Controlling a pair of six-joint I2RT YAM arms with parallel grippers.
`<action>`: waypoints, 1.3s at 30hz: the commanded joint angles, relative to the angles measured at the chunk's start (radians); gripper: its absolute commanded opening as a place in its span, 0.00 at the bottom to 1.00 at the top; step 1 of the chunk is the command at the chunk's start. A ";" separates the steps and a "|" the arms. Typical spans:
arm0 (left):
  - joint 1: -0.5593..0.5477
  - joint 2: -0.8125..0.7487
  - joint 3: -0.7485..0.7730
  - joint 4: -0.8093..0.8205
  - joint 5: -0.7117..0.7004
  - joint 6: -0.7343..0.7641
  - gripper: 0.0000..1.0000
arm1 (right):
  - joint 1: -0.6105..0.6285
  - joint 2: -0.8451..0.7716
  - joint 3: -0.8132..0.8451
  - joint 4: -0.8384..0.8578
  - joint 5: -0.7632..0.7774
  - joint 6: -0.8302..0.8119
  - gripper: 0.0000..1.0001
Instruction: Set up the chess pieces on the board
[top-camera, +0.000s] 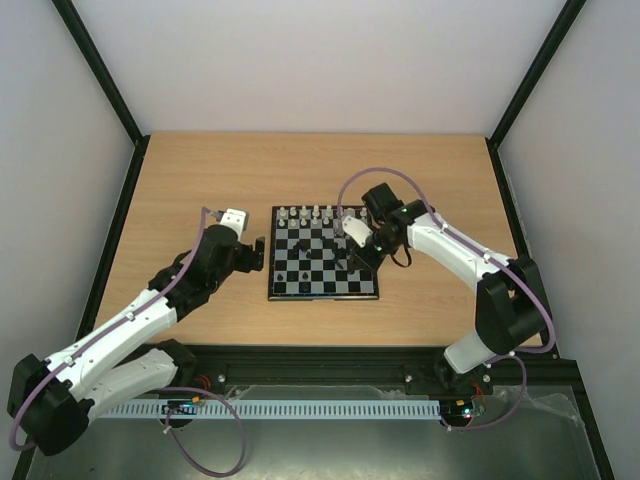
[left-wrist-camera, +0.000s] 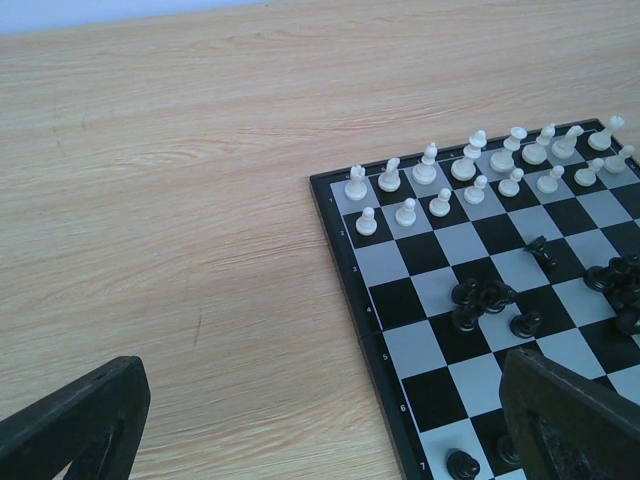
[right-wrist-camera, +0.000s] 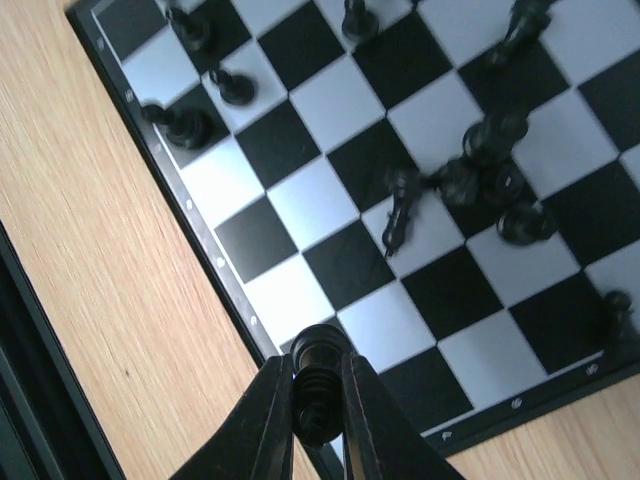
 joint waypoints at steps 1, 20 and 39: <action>0.001 0.012 0.013 -0.016 -0.005 0.010 0.98 | 0.005 -0.041 -0.081 0.009 0.028 -0.043 0.11; 0.001 0.040 0.016 -0.024 0.000 0.007 0.98 | 0.049 -0.074 -0.218 0.147 0.002 0.033 0.12; 0.001 0.067 0.024 -0.029 0.006 0.011 0.98 | 0.212 -0.020 -0.173 0.183 0.054 0.043 0.13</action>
